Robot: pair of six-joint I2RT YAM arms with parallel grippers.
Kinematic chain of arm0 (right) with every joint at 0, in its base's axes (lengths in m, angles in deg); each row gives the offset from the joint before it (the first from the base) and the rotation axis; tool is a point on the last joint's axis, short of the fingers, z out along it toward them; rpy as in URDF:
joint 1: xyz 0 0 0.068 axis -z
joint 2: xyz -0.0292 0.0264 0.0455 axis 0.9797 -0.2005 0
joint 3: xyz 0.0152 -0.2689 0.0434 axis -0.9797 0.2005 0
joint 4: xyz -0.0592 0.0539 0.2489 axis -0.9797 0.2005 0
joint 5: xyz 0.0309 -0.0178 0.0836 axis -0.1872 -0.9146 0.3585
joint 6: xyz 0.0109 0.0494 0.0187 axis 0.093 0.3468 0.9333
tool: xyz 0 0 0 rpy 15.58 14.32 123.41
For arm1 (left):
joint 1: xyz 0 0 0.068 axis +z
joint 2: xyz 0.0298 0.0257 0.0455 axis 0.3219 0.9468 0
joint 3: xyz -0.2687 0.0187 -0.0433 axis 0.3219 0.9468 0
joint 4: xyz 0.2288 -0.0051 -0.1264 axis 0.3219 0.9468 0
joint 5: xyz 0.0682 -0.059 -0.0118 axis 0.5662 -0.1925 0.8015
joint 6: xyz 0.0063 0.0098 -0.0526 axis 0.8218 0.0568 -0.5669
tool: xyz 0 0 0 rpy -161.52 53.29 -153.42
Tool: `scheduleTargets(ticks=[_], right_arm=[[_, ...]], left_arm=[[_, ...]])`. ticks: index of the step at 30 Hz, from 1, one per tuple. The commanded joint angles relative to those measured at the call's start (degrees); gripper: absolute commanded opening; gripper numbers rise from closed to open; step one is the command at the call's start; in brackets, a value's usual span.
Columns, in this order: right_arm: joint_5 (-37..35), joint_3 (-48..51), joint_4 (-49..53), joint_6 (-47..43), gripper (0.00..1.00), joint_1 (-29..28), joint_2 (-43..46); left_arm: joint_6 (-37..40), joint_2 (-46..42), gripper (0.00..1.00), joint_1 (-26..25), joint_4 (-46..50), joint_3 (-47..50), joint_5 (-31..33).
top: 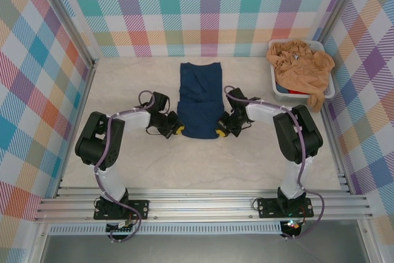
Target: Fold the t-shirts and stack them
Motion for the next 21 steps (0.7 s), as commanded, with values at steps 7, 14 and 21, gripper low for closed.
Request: scheduleTargets(ticks=[7,14,21], right_arm=[[-1.7,3.1,9.5,-7.1,0.00,-1.3,10.1],[6.4,12.9,18.4,-10.2,0.00,-7.1,22.2],[10.3,11.2,30.4,-8.0,0.00,-10.7,35.0]], left_arm=[[12.7,-14.0,0.00,-1.6,16.3,3.8,-1.6],[18.4,-26.9,0.00,-10.9,29.7,11.5,-5.9],[12.9,-42.6,0.00,-12.9,42.3,11.0,-7.6]])
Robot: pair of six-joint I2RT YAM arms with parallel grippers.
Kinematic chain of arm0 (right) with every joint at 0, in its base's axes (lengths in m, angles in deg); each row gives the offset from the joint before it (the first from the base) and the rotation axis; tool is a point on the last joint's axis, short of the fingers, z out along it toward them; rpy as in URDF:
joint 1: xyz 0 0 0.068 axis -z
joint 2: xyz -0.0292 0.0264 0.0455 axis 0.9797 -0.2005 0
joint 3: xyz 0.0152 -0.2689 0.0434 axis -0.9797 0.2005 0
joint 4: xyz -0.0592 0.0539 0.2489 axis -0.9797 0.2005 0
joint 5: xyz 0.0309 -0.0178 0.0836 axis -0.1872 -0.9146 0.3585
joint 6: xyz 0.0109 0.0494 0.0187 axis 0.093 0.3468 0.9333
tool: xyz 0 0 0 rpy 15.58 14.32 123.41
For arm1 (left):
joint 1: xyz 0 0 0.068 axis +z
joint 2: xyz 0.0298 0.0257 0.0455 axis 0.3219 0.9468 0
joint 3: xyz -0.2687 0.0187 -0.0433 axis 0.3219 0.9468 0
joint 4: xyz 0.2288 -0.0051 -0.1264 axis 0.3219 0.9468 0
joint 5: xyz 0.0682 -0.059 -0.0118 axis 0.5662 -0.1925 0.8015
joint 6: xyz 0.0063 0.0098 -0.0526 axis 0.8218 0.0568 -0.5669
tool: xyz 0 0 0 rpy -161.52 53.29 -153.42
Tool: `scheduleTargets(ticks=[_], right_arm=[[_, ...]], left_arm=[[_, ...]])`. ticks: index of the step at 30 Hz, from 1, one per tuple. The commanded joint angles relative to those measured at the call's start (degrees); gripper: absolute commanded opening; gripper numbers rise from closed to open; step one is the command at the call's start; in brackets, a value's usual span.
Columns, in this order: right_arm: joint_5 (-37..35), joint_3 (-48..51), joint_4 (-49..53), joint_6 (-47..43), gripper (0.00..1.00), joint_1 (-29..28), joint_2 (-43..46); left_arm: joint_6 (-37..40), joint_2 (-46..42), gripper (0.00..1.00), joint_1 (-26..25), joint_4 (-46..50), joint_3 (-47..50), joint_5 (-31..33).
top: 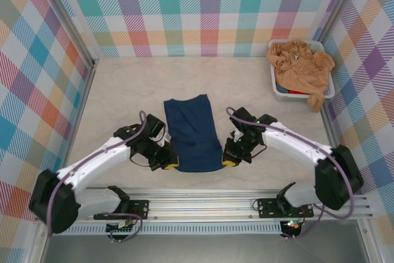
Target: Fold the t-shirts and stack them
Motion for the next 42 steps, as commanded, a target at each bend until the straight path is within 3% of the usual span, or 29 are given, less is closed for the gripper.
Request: scheduleTargets(ticks=[1,5,14,30,38,40,42], right_arm=[[2.2,-4.7,8.8,0.5,0.00,0.2,4.2],[0.7,-13.0,11.0,0.4,0.00,0.8,2.0],[-0.9,-30.0,11.1,-3.7,0.00,5.5,-9.7],[3.4,-48.3,6.7,-5.0,0.00,11.4,-28.9],[4.1,-58.0,3.6,-4.4,0.00,13.3,-42.7],[3.8,-62.4,4.4,-4.4,0.07,14.0,-47.5],[2.8,-66.4,3.3,-5.2,0.25,14.8,-51.7]], left_arm=[[-3.3,-4.9,0.00,0.1,8.4,-2.0,-2.9],[-9.5,-9.7,0.00,1.0,6.2,-3.2,-1.2],[-13.2,-8.7,0.00,10.0,1.1,-7.6,2.0],[-12.9,8.0,0.06,20.1,-5.5,-19.4,1.7],[-13.7,22.5,0.08,23.4,-13.8,-22.9,0.2],[-13.0,27.1,0.12,24.9,-14.5,-24.9,0.0],[-12.4,32.1,0.27,26.9,-15.9,-27.5,0.1]])
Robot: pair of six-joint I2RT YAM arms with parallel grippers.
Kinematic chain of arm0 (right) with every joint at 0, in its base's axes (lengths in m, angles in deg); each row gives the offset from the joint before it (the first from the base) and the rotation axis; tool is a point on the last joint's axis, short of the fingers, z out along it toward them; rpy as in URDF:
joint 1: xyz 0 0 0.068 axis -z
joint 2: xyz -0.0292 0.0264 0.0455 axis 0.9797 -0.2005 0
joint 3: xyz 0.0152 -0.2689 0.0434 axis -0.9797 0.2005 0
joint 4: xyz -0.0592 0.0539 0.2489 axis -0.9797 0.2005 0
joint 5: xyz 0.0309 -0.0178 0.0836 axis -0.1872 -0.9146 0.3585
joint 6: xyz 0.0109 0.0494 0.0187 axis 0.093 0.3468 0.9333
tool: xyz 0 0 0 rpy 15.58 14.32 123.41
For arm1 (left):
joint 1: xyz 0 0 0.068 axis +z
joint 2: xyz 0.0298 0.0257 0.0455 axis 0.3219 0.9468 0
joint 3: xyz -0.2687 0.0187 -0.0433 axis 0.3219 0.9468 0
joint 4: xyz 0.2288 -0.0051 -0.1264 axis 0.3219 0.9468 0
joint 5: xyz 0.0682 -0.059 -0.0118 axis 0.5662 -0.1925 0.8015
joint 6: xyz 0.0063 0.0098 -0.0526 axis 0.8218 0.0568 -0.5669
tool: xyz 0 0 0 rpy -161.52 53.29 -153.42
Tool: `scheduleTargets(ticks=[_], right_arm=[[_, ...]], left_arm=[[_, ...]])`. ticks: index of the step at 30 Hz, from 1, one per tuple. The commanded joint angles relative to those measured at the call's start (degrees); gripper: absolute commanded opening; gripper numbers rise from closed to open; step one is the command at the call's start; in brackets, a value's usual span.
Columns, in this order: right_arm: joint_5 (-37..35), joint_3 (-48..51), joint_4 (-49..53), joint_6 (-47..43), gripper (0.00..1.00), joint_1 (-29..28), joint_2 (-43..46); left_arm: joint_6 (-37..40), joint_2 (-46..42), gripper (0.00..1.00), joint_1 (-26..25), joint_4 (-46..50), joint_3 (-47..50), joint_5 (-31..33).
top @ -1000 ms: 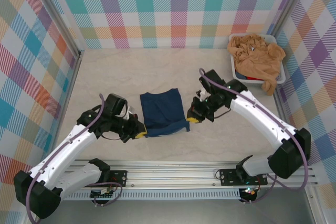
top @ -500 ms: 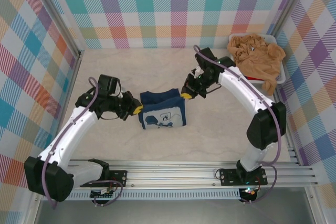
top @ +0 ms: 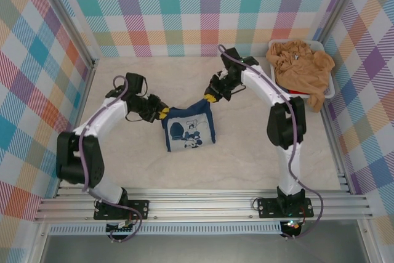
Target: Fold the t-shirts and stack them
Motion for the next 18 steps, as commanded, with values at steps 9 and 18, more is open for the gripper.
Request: scheduleTargets(ticks=[9,18], right_arm=[[-11.6,-6.3,-0.9,-5.7,0.45,1.9,-1.6],[-6.6,26.0,-18.7,4.3,0.27,-4.3,15.7]], left_arm=[[5.2,4.7,0.43,4.5,-1.8,-9.6,6.6],[-5.2,-0.6,0.39,-8.0,-7.3,4.2,5.5]])
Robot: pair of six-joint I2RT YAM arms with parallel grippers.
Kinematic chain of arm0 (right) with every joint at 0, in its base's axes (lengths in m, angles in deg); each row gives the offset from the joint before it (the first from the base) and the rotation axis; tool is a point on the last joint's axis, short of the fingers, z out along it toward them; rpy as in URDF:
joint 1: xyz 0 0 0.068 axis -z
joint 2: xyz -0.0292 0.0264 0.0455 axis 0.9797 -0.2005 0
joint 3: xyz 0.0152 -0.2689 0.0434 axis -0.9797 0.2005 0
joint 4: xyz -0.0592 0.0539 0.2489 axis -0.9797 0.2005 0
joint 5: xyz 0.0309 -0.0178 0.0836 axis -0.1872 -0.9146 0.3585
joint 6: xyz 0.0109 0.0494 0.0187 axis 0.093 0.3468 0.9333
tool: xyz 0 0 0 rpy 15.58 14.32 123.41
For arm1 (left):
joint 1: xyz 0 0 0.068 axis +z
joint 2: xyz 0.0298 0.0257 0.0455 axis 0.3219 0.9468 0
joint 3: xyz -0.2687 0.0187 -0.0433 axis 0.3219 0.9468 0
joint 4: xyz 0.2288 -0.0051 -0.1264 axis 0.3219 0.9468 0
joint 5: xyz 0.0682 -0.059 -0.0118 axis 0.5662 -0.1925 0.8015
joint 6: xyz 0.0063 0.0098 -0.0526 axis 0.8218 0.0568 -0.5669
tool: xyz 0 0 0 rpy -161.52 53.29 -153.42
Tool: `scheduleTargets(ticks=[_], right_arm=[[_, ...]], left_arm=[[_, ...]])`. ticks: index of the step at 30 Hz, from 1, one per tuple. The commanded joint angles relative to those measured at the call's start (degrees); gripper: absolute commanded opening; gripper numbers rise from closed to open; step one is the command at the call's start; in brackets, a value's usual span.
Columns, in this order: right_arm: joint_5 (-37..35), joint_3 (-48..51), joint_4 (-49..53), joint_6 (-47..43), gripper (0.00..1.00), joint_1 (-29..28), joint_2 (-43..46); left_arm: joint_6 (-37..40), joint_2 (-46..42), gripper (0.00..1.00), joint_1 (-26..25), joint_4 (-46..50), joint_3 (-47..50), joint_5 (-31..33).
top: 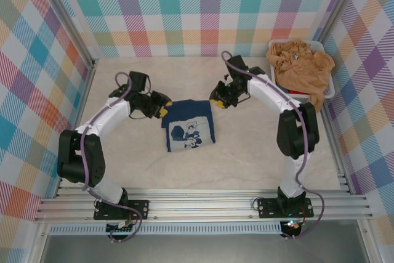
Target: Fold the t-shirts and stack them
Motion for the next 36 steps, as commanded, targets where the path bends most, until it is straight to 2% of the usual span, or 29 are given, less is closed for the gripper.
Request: scheduleTargets(ticks=[1,4,7,9,13,17,22,26,28,31,33,36], right_arm=[[3.7,6.6,-8.8,6.6,0.25,-3.4,2.0],[5.9,9.5,-13.6,12.0,0.19,-4.7,0.0],[4.5,8.2,-12.9,12.2,0.19,-4.5,-4.5],[3.2,5.4,-11.1,10.0,0.19,-3.8,-8.5],[1.0,0.5,-7.6,5.5,0.18,-3.3,-14.9],[-0.2,0.3,-7.4,3.1,0.19,-3.3,-16.4],[-0.8,1.7,-8.7,-0.4,0.25,-3.3,-11.9],[-3.5,4.2,-8.8,-1.8,0.33,-3.1,-3.2],[-5.0,6.8,-9.0,-1.8,0.36,-3.0,1.3],[-5.8,12.4,-9.9,-0.3,0.36,-2.5,7.5],[-5.4,16.0,-10.3,1.0,0.36,-2.3,11.0],[-5.0,19.3,-10.0,2.4,0.37,-2.3,15.5]], left_arm=[[-6.0,0.9,0.40,-5.2,-1.9,2.4,1.0],[-10.4,2.3,0.40,-8.7,-4.3,3.8,3.7],[-13.1,6.1,0.39,-8.2,-9.1,5.6,4.0],[-11.4,10.3,0.38,-7.0,-10.0,4.1,4.4],[-5.4,18.1,0.33,-3.9,-5.5,-0.2,6.1],[-1.2,19.9,0.32,-0.4,-3.9,-0.9,8.3],[4.0,16.2,0.38,0.5,-1.1,-5.1,6.6],[6.0,8.0,0.42,-2.0,6.6,-7.6,10.1],[2.5,4.8,0.43,-3.9,7.1,-5.4,8.5],[-3.7,3.8,0.46,-9.6,6.2,-3.8,7.2],[-9.1,4.7,0.47,-13.2,4.5,-3.7,9.6],[-18.4,8.5,0.53,-15.8,2.9,-4.7,12.4]])
